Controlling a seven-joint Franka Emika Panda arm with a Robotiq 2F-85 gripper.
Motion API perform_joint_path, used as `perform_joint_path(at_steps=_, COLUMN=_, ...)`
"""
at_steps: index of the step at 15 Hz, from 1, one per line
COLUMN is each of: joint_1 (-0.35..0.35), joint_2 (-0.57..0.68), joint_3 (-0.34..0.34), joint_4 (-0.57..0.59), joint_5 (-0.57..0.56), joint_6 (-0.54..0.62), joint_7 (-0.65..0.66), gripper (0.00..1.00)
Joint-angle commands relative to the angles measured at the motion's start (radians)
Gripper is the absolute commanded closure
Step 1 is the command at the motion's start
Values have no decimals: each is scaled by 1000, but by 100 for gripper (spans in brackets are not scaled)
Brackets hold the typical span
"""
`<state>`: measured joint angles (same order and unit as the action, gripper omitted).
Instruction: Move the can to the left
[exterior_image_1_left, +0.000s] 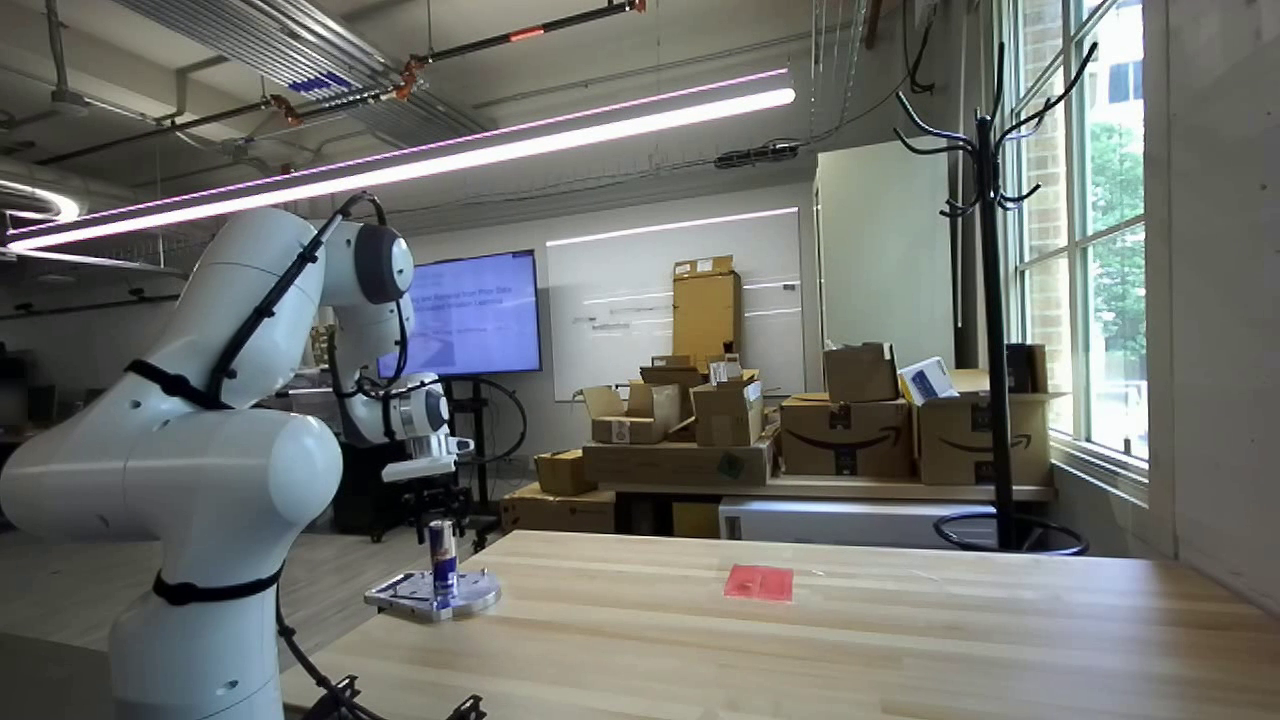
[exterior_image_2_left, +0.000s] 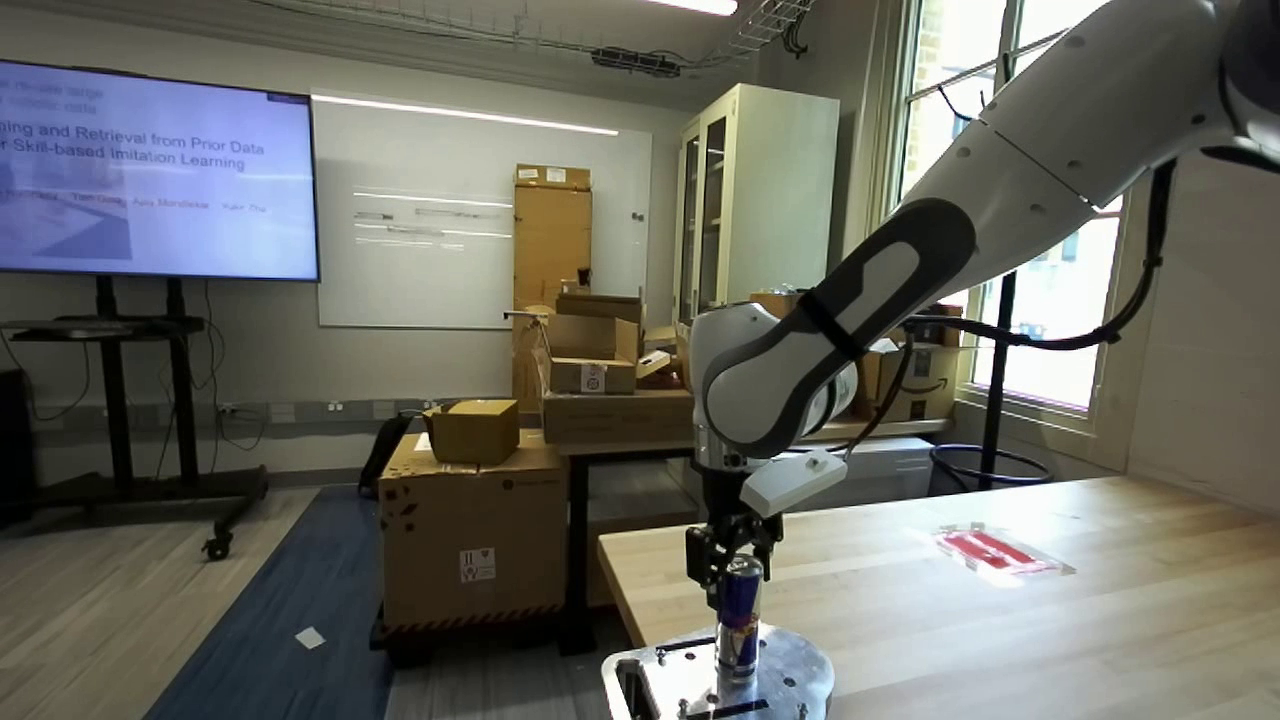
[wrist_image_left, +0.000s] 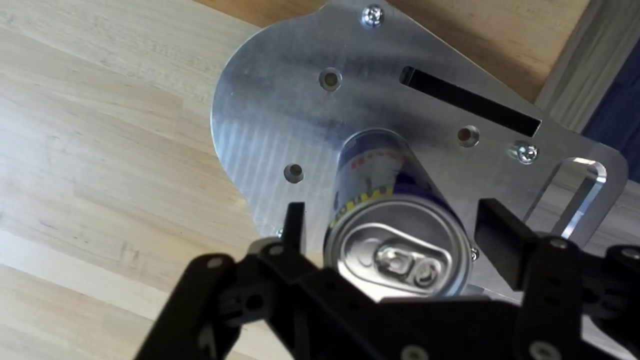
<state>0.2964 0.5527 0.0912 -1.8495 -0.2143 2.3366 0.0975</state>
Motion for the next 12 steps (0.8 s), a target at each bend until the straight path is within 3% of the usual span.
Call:
perform_joint_path(at_steps=1, joint_1=9, joint_2=-37, joint_3=-6, joint_4=-8, joint_5=-11, joint_6=-52, joint_7=27, gripper=0)
perform_joint_path(at_steps=8, joint_1=-16, joint_2=-247, joint_3=2, joint_4=-117, joint_5=-2, joint_6=-69, joint_7=24, gripper=0)
perform_joint_path(at_steps=12, joint_1=-84, joint_2=-395, joint_3=-22, joint_4=-206, joint_5=14, joint_6=-81, joint_7=6, gripper=0)
